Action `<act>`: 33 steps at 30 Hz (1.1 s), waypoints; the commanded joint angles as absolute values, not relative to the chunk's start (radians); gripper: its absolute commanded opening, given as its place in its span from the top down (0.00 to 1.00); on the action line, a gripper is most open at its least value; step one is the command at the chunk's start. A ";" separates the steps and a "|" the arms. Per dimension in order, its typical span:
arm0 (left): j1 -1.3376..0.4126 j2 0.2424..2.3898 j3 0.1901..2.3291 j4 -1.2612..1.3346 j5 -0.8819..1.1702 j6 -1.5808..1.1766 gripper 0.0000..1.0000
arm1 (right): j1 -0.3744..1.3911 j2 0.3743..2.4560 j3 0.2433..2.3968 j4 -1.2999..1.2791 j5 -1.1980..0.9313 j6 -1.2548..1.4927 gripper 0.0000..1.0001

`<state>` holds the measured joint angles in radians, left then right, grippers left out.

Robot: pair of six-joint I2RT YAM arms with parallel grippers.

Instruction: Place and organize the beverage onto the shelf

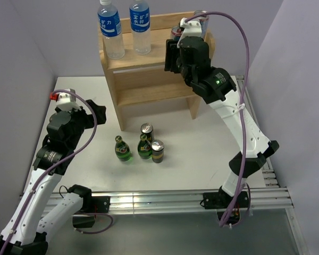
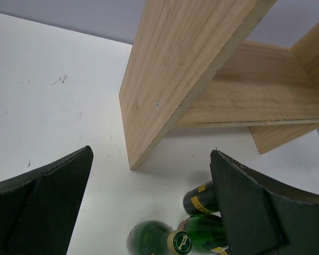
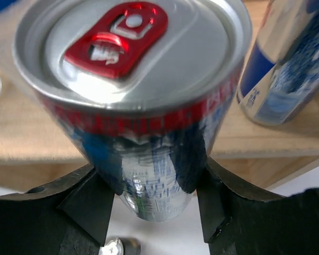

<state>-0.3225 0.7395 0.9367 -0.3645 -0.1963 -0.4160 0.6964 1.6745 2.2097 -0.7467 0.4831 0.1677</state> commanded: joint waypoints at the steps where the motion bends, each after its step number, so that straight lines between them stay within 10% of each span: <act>1: -0.327 0.735 0.977 -0.356 -0.170 -0.414 0.01 | 0.664 1.693 2.324 -0.618 0.520 0.144 1.00; 33: -0.387 0.782 1.017 -0.367 -0.209 -0.353 0.01 | 0.568 1.873 2.329 -0.428 0.551 0.129 1.00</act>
<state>-0.3805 0.7765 0.9821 -0.3836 -0.1898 -0.3779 0.5755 1.8729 2.3238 -0.4927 0.5369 0.1131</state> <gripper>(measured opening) 0.994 0.626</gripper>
